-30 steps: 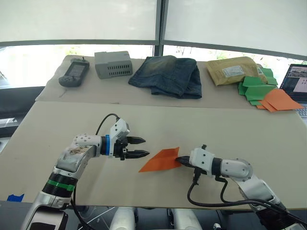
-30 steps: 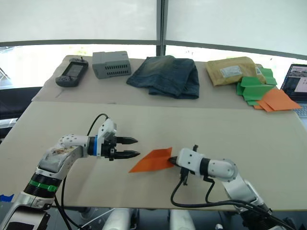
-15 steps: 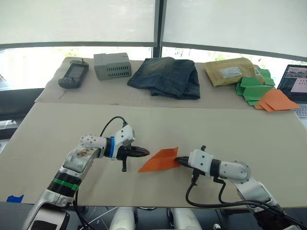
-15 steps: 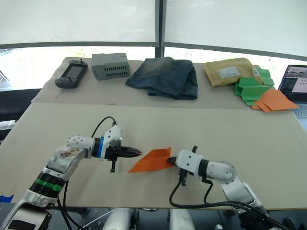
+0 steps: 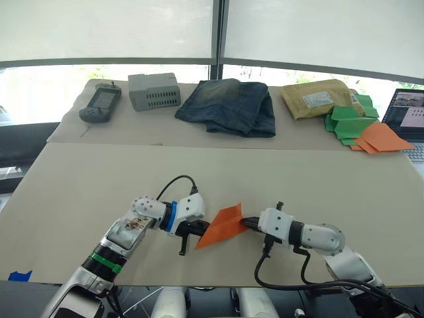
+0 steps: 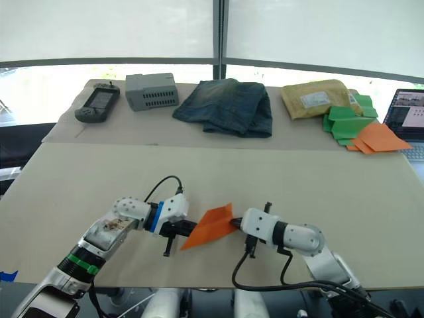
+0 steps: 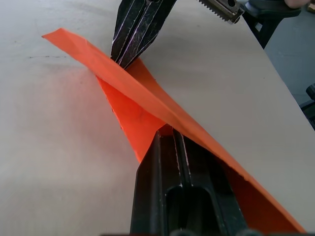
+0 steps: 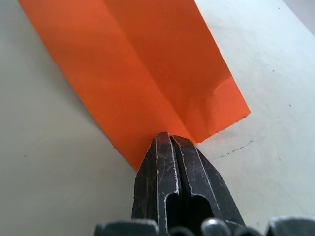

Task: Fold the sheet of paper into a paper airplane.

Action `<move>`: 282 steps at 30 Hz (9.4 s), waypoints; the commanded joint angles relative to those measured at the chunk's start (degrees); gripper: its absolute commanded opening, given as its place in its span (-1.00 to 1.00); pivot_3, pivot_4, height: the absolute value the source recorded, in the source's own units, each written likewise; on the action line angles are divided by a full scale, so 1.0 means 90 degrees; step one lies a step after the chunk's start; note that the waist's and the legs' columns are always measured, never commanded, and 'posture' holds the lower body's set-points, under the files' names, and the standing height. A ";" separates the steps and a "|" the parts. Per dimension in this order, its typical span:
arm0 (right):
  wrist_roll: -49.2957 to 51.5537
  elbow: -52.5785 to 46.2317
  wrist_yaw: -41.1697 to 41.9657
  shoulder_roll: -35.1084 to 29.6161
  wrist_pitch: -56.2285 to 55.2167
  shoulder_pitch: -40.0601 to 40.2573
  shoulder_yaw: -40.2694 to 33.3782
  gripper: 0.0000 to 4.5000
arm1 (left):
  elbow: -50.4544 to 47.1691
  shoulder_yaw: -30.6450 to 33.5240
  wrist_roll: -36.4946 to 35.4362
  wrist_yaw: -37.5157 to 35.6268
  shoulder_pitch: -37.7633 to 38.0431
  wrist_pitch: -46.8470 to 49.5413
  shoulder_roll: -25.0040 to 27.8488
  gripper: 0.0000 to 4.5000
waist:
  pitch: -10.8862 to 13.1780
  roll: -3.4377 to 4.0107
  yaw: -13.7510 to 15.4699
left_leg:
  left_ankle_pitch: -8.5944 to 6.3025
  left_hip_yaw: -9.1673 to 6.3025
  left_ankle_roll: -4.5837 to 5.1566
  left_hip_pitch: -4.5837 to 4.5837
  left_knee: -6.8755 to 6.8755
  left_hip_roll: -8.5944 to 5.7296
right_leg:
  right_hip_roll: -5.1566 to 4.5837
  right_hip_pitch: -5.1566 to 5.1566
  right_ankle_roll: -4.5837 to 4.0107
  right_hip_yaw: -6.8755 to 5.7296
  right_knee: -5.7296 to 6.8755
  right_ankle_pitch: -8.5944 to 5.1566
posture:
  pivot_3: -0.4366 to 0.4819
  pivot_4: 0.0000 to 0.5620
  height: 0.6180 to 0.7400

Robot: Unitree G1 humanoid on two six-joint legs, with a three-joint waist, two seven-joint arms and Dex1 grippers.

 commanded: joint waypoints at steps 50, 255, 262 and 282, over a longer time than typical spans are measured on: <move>0.0000 -0.0438 0.1380 0.0011 0.0482 -0.1252 0.0880 -1.00 | -0.0540 -0.0042 0.0442 -0.0194 0.0289 -0.0477 0.0890 -0.99 | -0.0003 -0.0001 0.0005 | -0.0015 0.0036 -0.0022 -0.0038 -0.0003 0.0047 | 0.0015 -0.0071 -0.0023 -0.0006 0.0010 -0.0012 | -0.05 -0.47 0.70; 0.0922 -0.1383 -0.0327 -0.0073 0.1058 0.1065 -0.0499 -0.98 | -0.0465 -0.0246 -0.0307 0.0644 0.0260 0.1371 -0.0192 -1.00 | -0.0039 0.0022 0.0158 | -0.0029 0.0016 -0.0020 -0.0051 -0.0026 0.0041 | -0.0002 -0.0024 0.0009 -0.0017 -0.0093 -0.0002 | -0.05 -0.47 0.70; 0.0635 -0.1017 -0.0335 -0.0008 0.1330 0.1048 -0.0197 -0.98 | 0.0098 -0.0242 -0.0079 0.0767 -0.0055 0.0884 -0.0572 -1.00 | -0.0039 0.0017 0.0147 | -0.0028 0.0009 -0.0019 -0.0040 -0.0005 0.0045 | -0.0004 -0.0012 0.0012 -0.0008 -0.0097 0.0001 | -0.05 -0.47 0.70; 0.0853 -0.0736 -0.0004 0.0105 0.1203 0.0930 -0.0268 -0.98 | -0.1637 0.0921 -0.0893 0.0531 0.2159 0.1053 0.1114 -1.00 | -0.0070 0.0027 0.0034 | -0.0055 0.0014 -0.0036 0.0027 -0.0056 0.0075 | -0.0003 0.0005 -0.0006 -0.0012 -0.0098 -0.0008 | -0.05 -0.47 0.70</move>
